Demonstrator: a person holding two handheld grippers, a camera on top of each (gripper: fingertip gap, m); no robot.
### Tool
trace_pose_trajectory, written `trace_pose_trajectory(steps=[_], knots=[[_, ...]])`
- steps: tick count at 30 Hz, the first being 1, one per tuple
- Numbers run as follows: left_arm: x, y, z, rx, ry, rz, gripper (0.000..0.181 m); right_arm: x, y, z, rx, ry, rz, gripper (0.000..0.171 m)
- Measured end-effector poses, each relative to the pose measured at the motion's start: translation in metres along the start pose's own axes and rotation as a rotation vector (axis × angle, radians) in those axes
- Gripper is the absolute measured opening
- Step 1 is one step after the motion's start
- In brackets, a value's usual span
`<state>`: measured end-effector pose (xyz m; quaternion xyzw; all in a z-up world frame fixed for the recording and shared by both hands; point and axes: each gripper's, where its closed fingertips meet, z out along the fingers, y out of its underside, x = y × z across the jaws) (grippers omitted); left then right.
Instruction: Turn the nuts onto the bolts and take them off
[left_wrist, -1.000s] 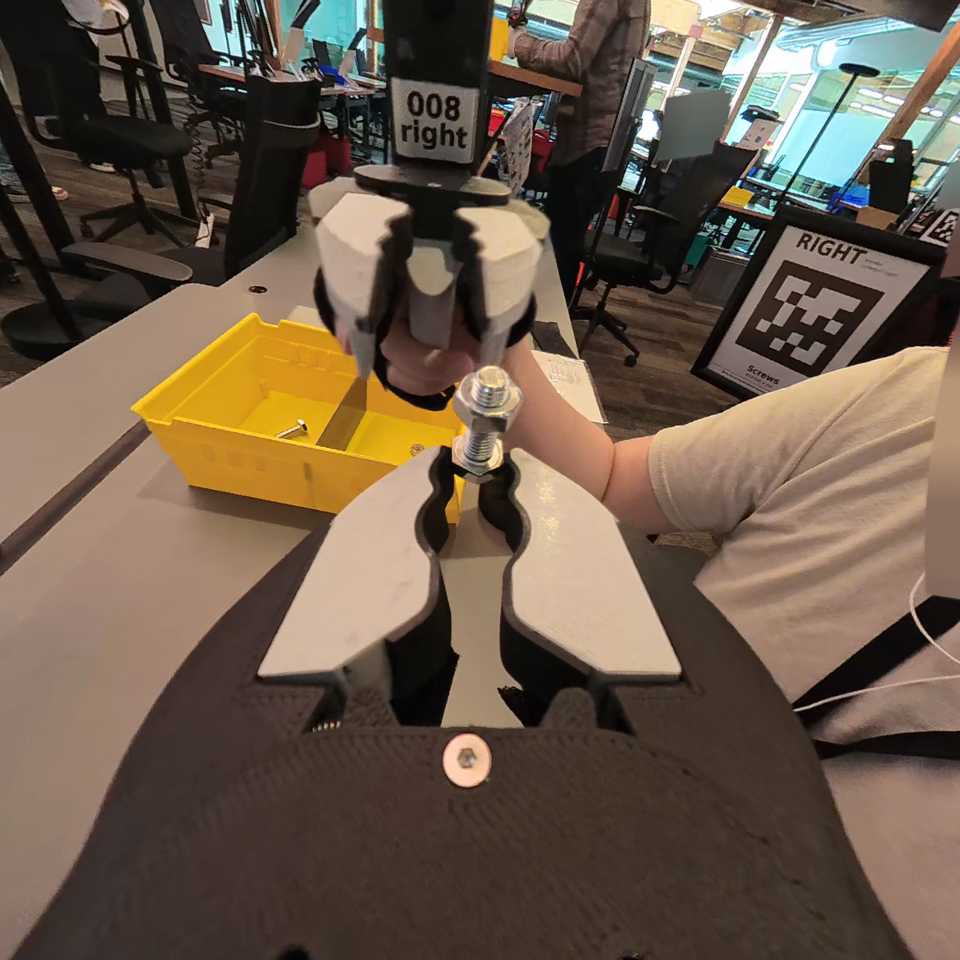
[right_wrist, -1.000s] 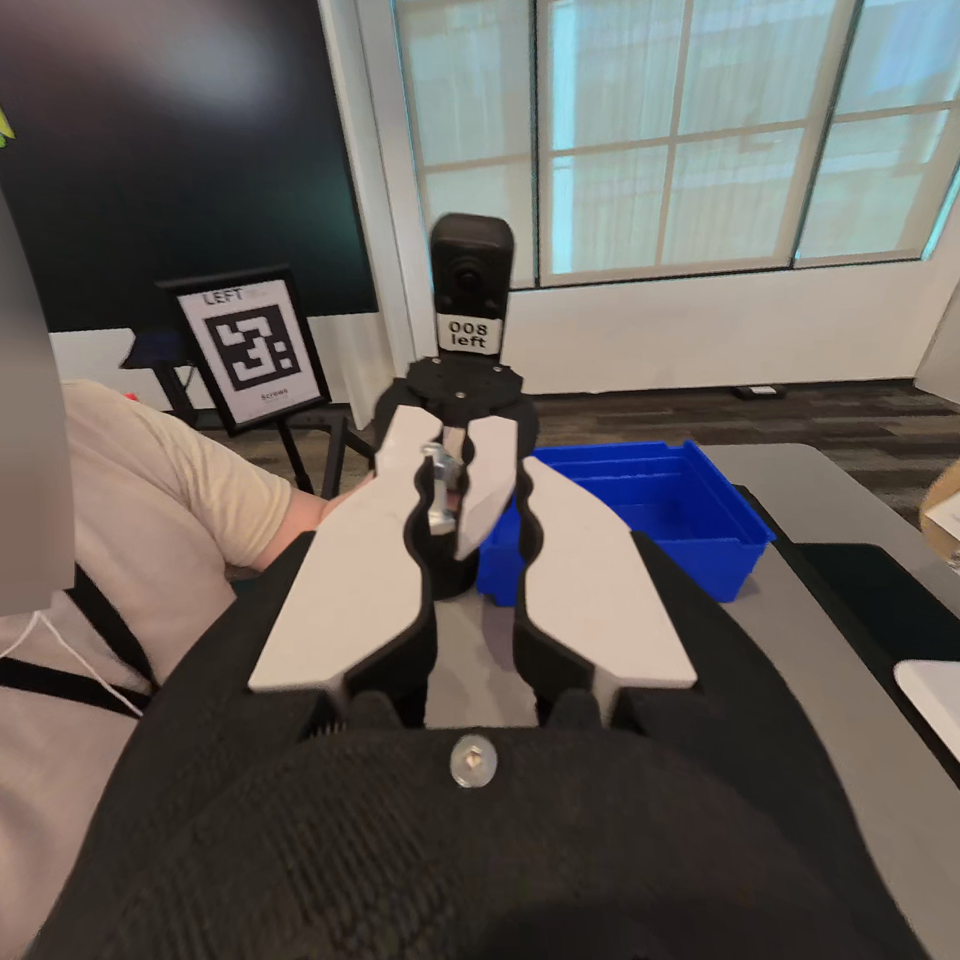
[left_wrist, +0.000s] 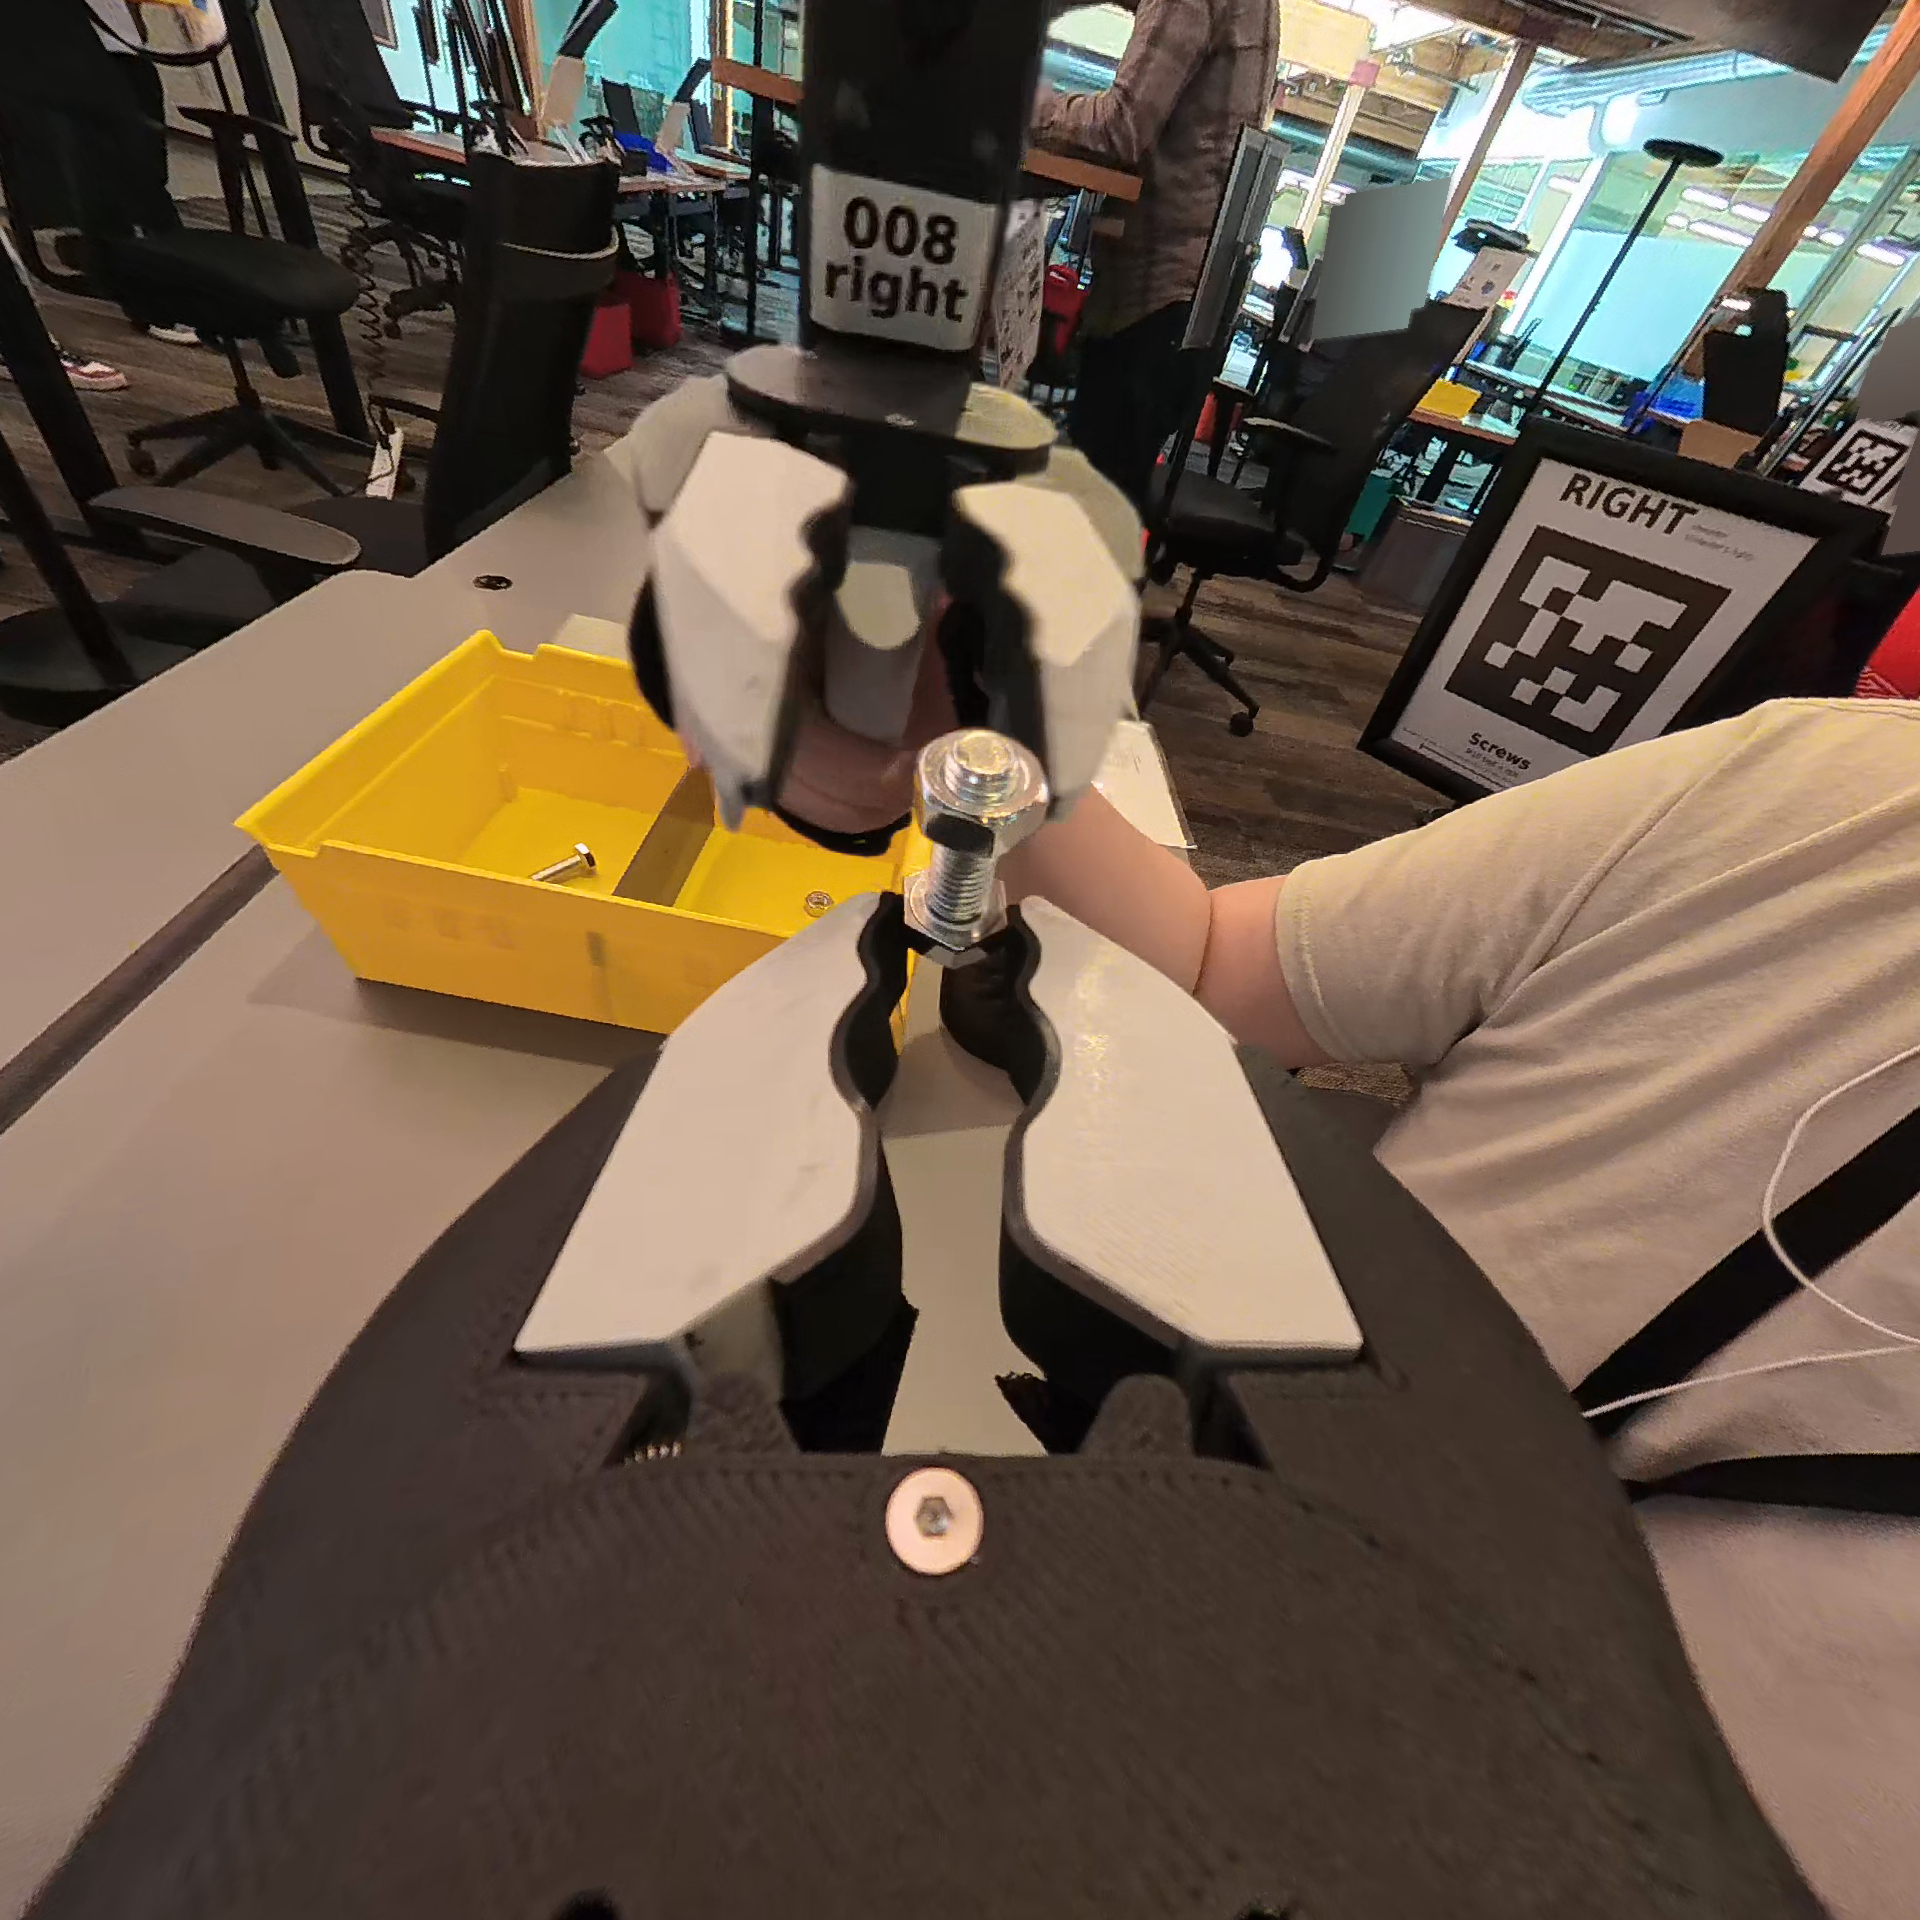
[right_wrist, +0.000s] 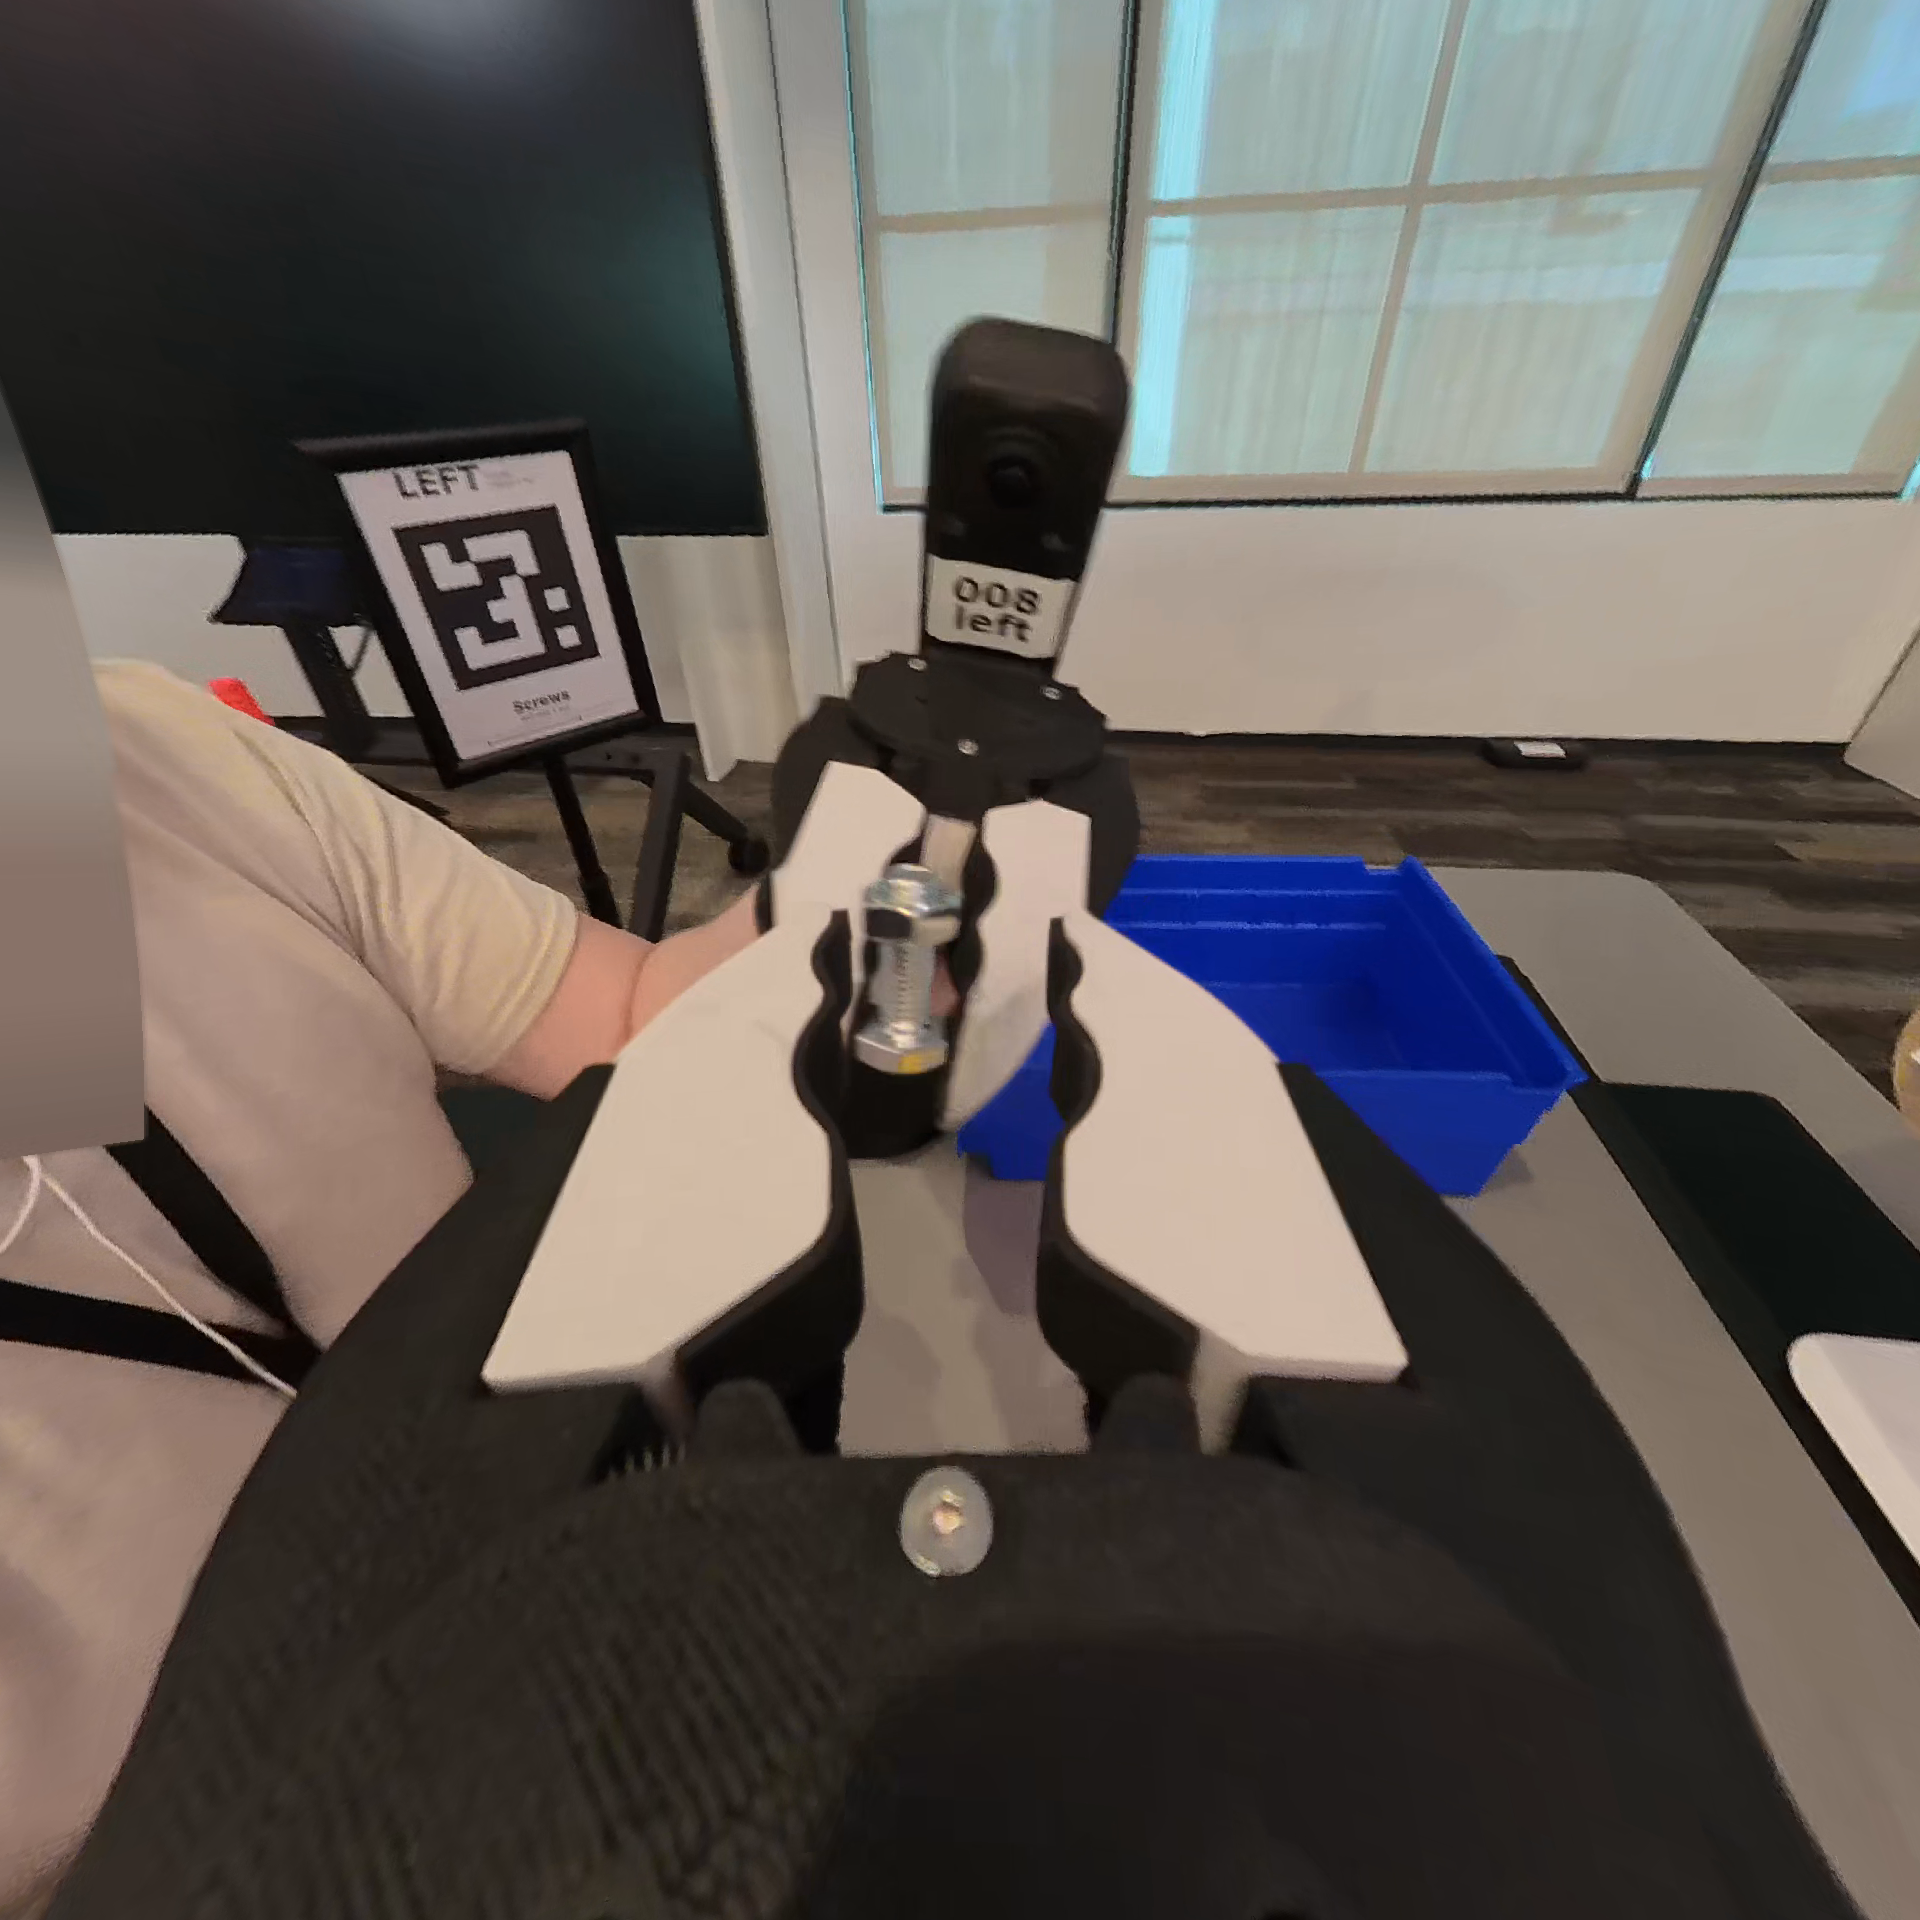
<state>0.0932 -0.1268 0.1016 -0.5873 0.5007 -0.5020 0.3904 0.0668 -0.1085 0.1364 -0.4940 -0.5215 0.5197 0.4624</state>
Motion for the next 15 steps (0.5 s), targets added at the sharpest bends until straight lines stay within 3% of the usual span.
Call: trace_pose_trajectory(steps=[4,9,15], knots=[[0.001,-0.002,-0.003,0.003,-0.005,0.011,0.018,0.02,-0.001,-0.015,0.04,0.055,0.058,0.033],[0.0,-0.002,-0.003,0.003,-0.009,0.011,0.018,-0.011,-0.008,0.003,0.049,-0.055,0.008,0.035],[-0.001,-0.001,-0.003,-0.003,-0.025,0.016,0.017,0.004,0.0,-0.002,0.023,-0.011,0.034,0.036]])
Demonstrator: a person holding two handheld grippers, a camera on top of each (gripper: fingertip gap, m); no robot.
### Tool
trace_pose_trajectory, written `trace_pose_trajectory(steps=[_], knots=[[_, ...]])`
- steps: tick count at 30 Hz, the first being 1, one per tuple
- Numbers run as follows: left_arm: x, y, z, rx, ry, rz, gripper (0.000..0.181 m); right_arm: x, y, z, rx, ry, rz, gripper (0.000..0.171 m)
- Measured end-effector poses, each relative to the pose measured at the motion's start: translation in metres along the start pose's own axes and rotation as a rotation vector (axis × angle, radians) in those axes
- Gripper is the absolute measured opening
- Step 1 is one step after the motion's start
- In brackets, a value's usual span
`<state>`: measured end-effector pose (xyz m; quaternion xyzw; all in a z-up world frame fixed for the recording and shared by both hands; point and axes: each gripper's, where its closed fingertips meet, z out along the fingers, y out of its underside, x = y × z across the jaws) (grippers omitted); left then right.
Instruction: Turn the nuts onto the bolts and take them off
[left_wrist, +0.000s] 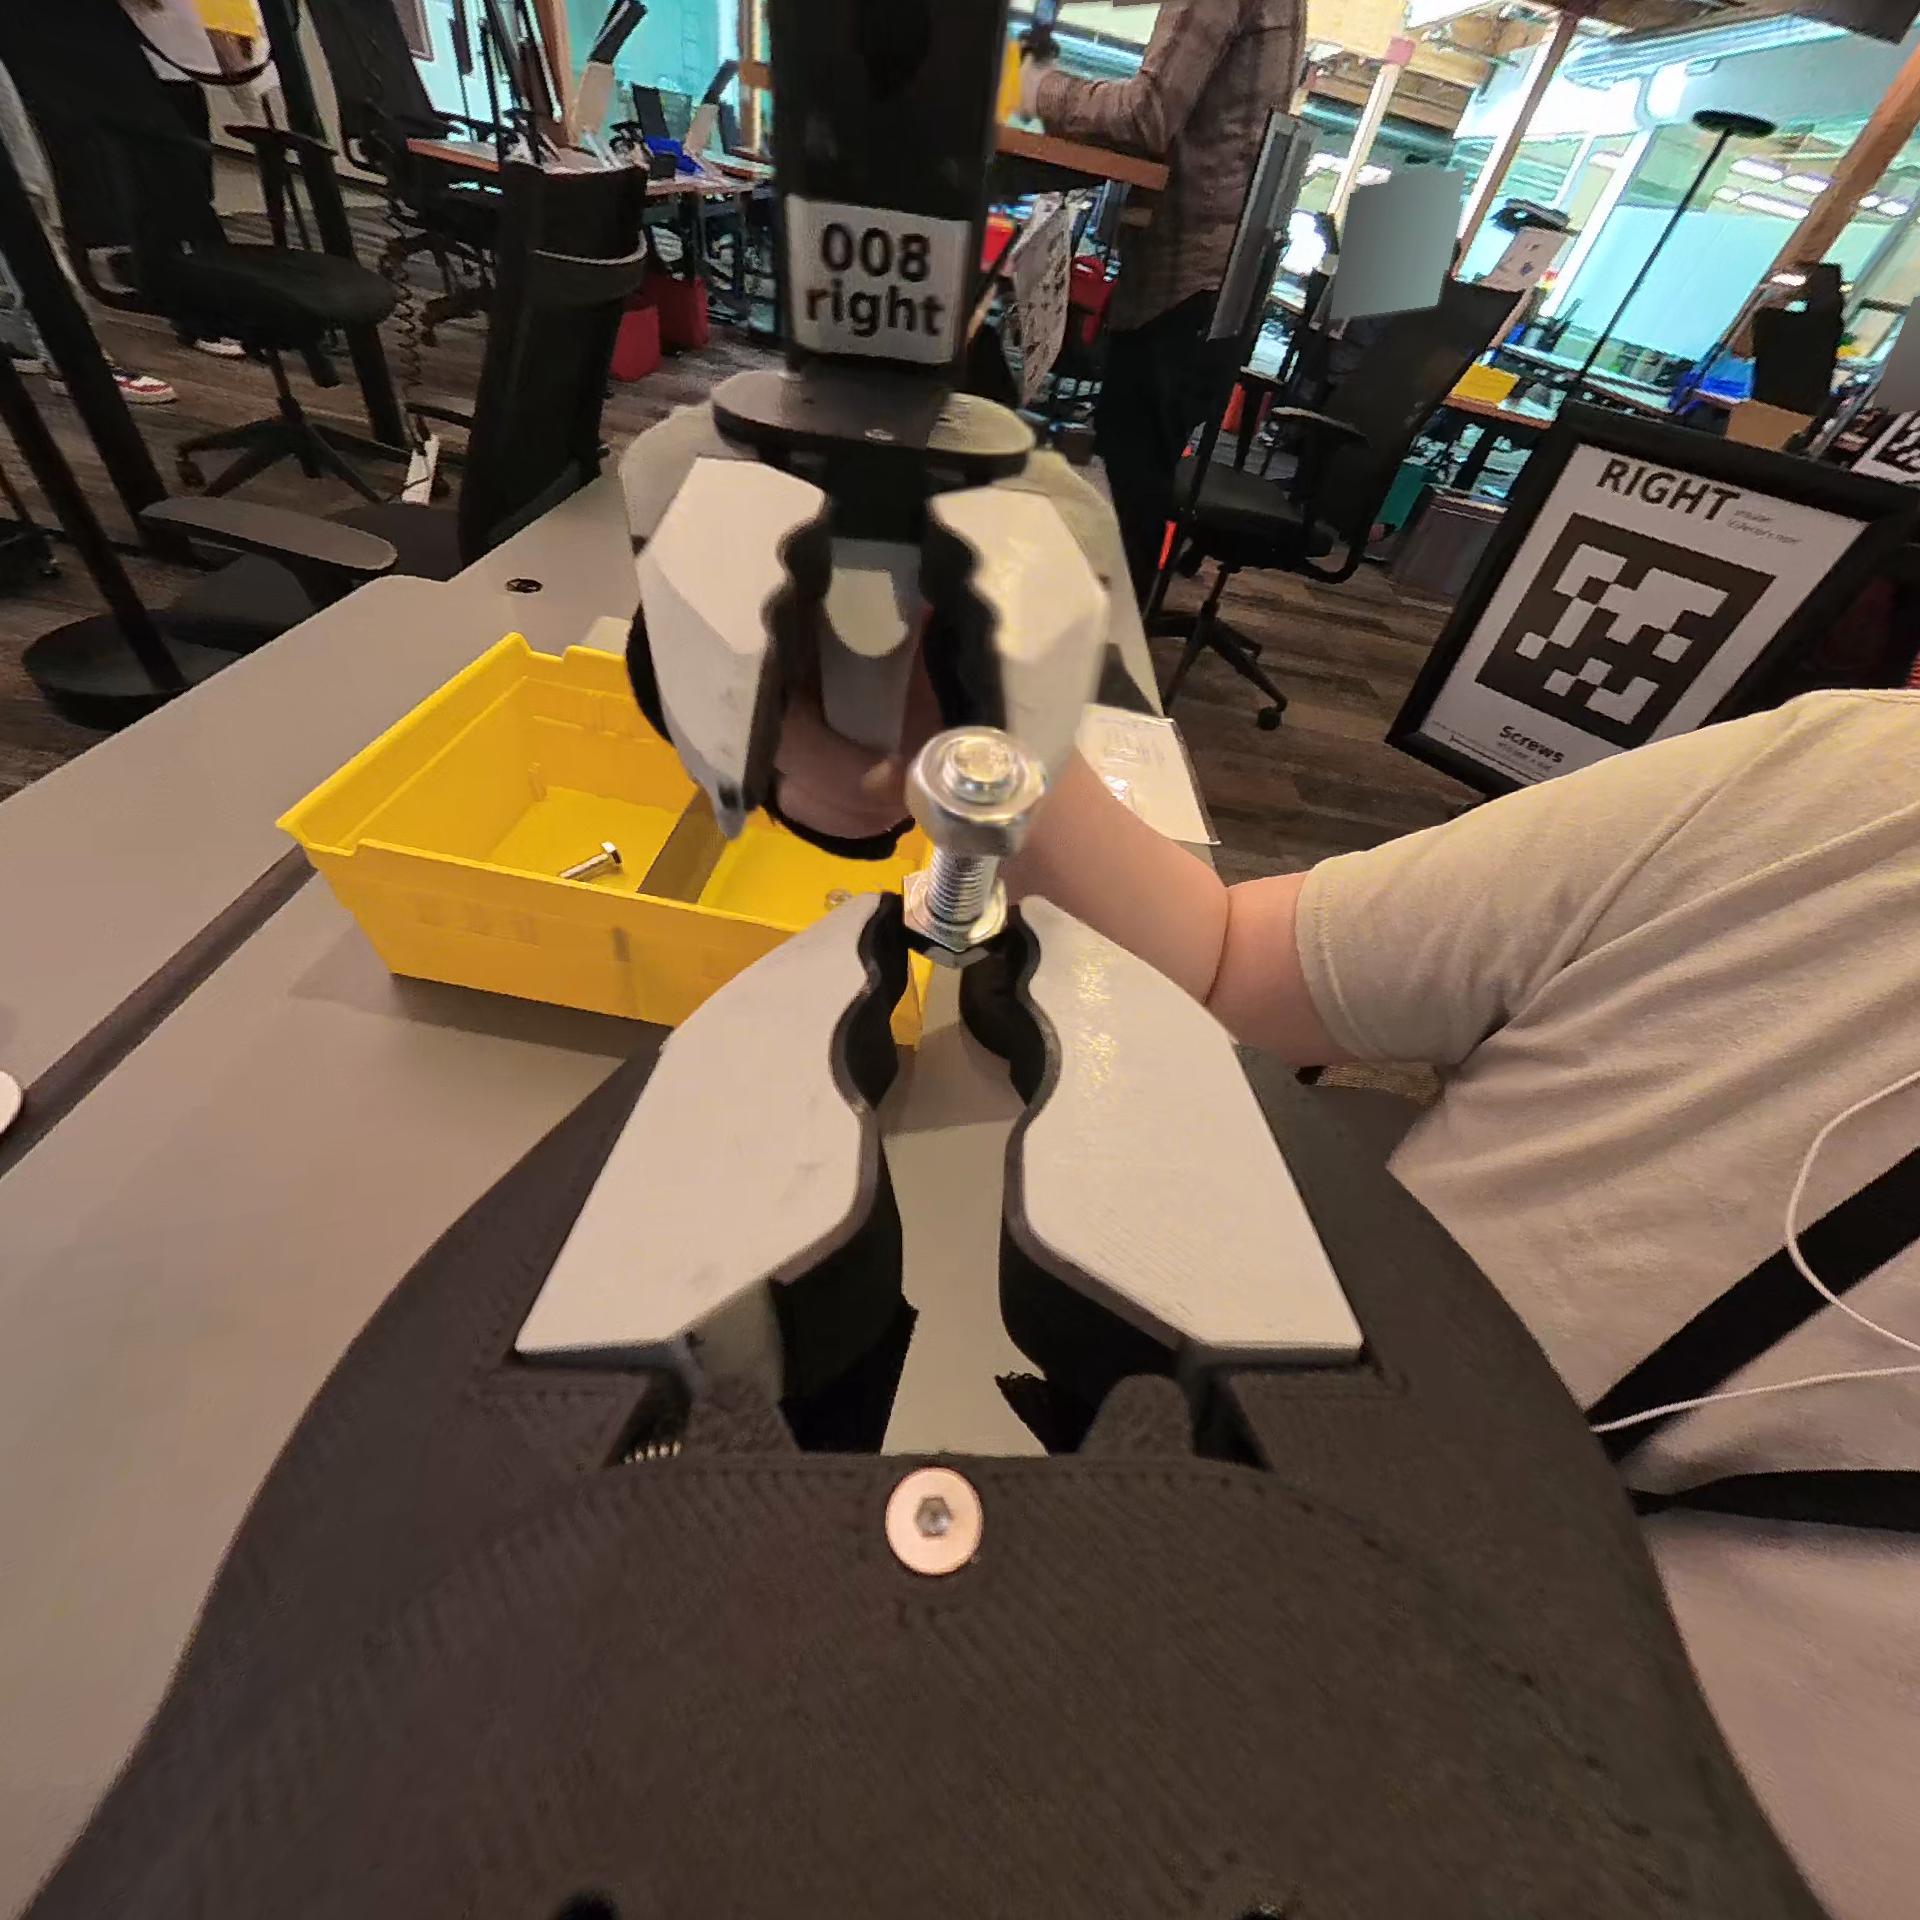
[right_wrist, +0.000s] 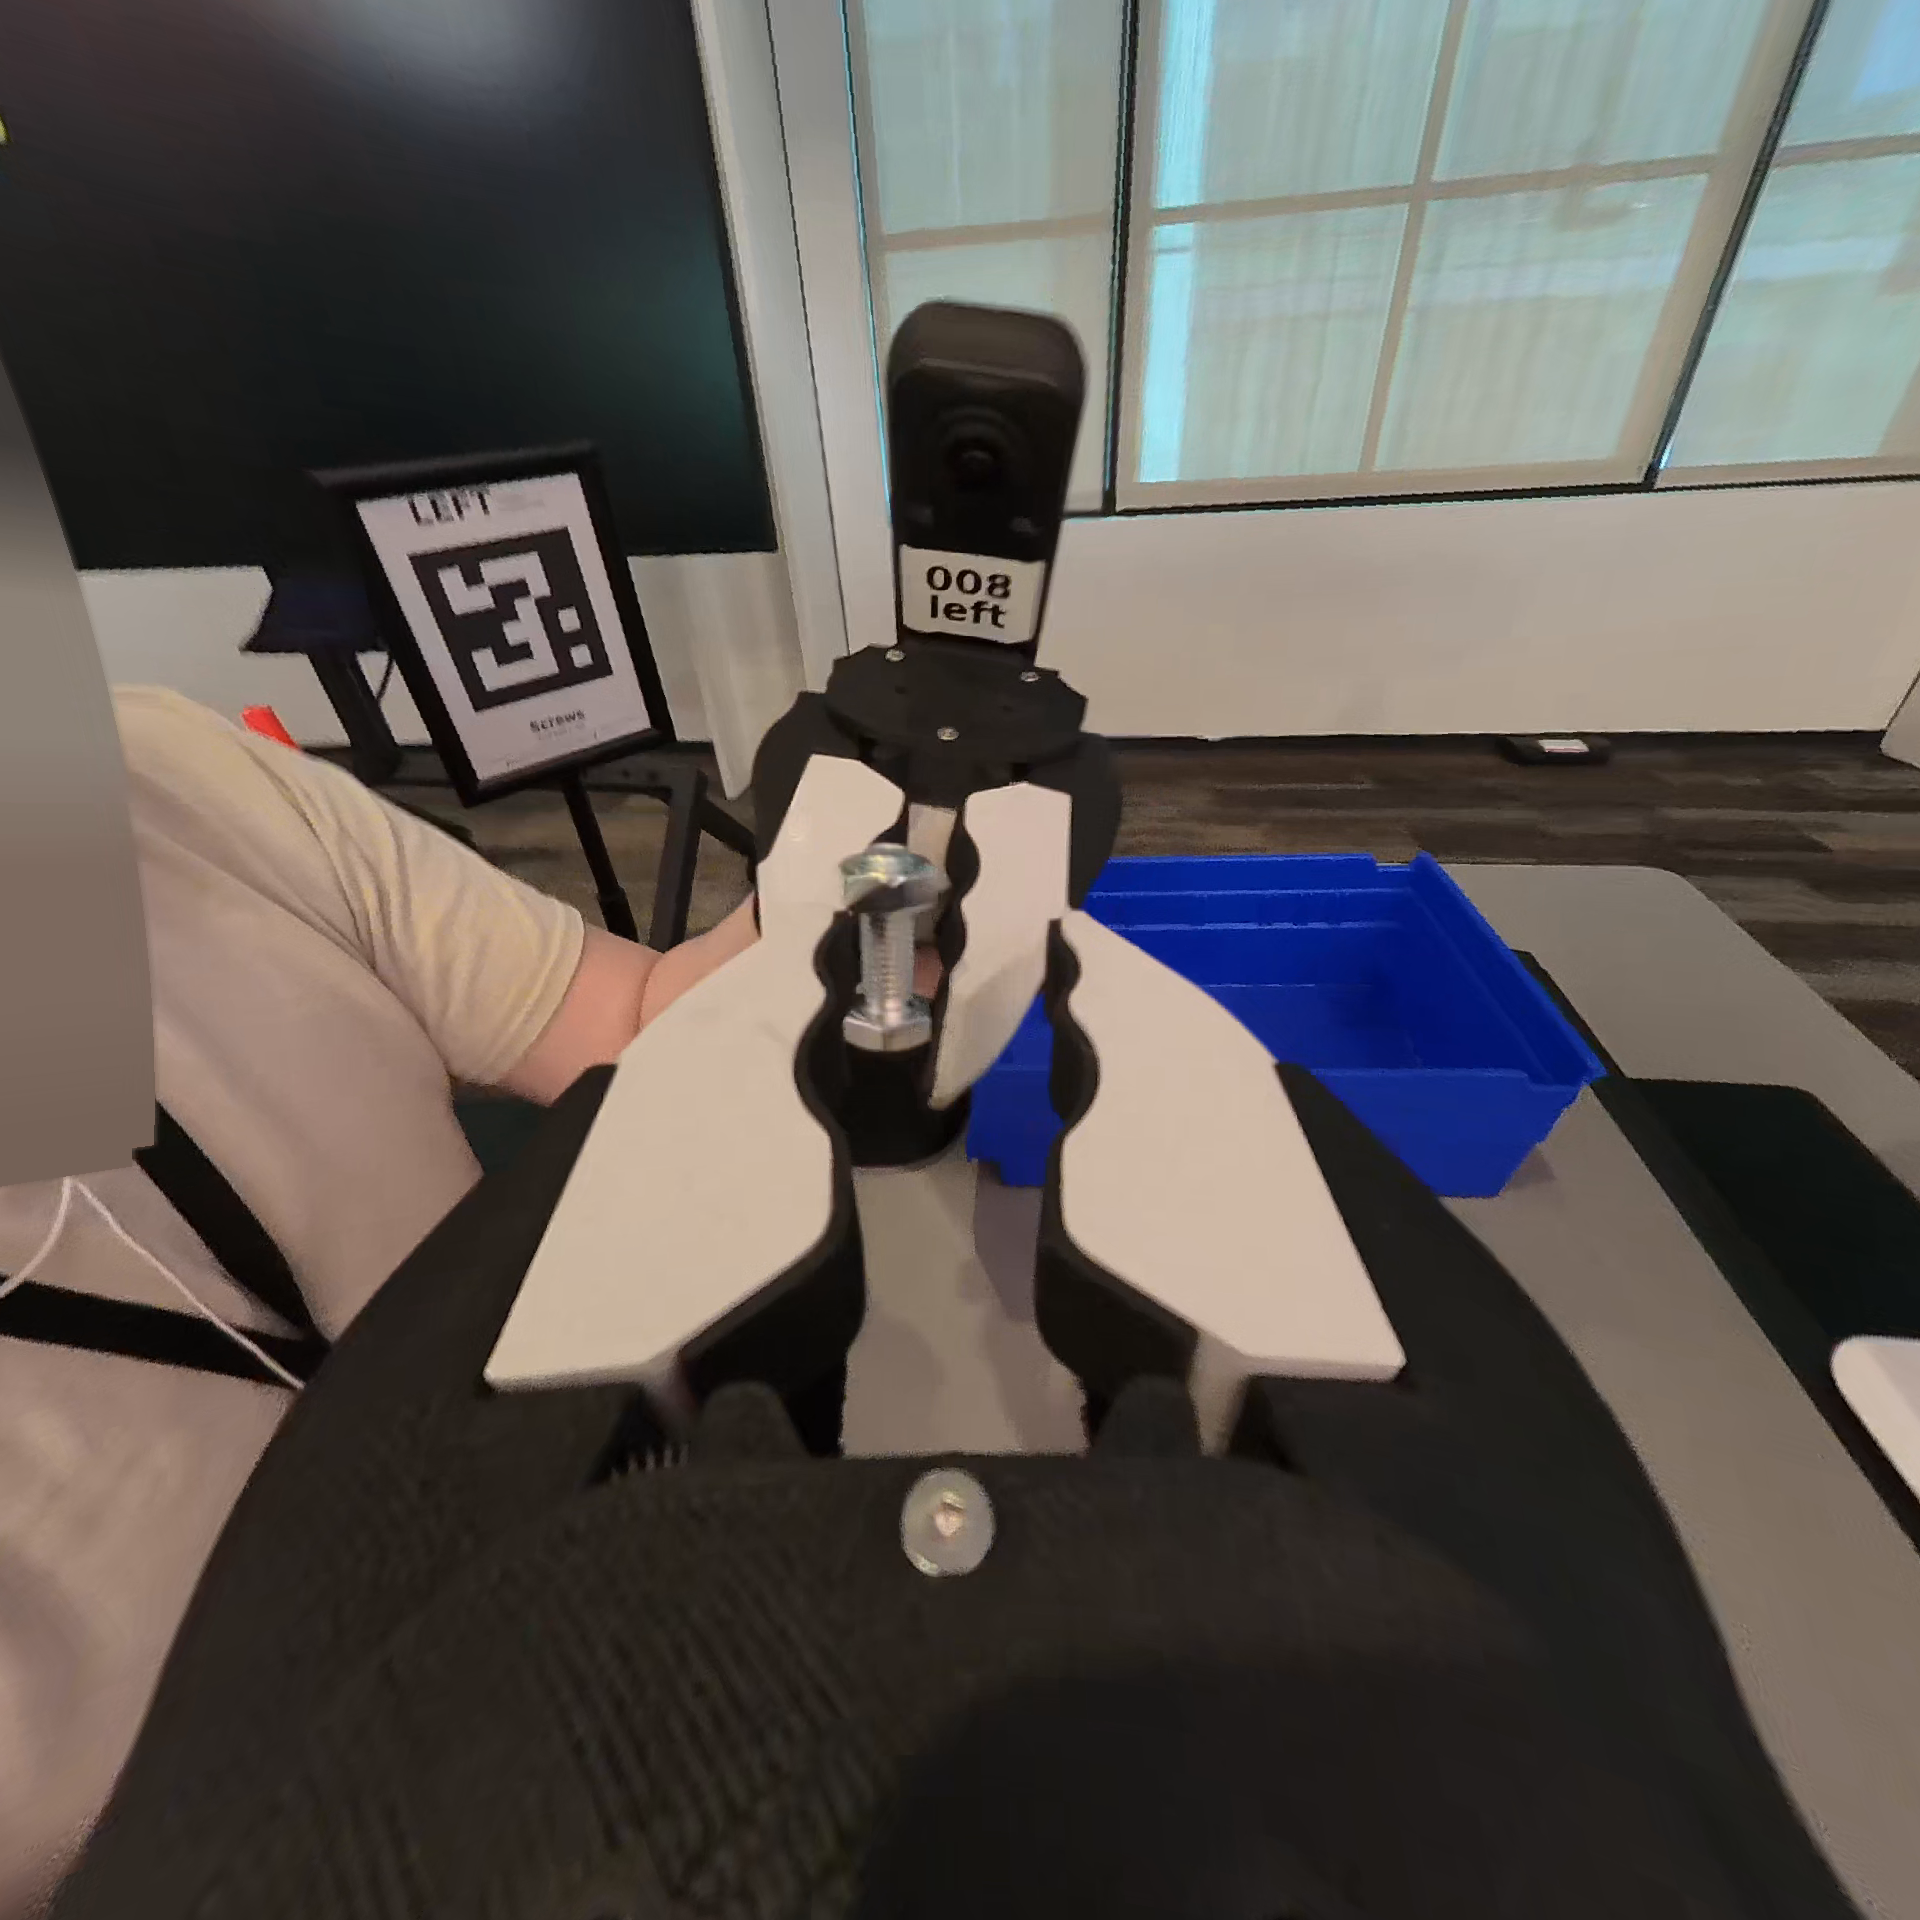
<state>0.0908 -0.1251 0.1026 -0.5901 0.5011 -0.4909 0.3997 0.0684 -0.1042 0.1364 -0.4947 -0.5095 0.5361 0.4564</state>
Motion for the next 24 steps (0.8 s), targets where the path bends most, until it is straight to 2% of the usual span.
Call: trace_pose_trajectory(steps=[3,8,12,14,20,24], knots=[[0.001,-0.002,-0.002,0.01,0.009,-0.006,0.017,-0.002,-0.007,-0.006,0.032,-0.002,0.006,0.032],[0.001,0.002,0.002,-0.009,0.019,-0.008,0.018,-0.012,-0.002,0.012,-0.009,-0.011,-0.047,0.033],[-0.002,0.003,0.001,-0.016,-0.006,-0.005,0.018,-0.002,-0.001,-0.001,-0.004,0.0,-0.005,0.034],[0.0,0.001,0.0,-0.007,0.014,-0.014,0.018,0.003,-0.006,-0.008,0.025,0.026,0.009,0.029],[0.0,0.003,0.002,-0.015,0.016,-0.011,0.018,-0.01,-0.005,0.009,0.007,-0.008,-0.025,0.033],[-0.001,0.003,0.0,-0.013,0.003,-0.008,0.017,0.0,-0.005,-0.003,0.024,0.006,0.007,0.032]])
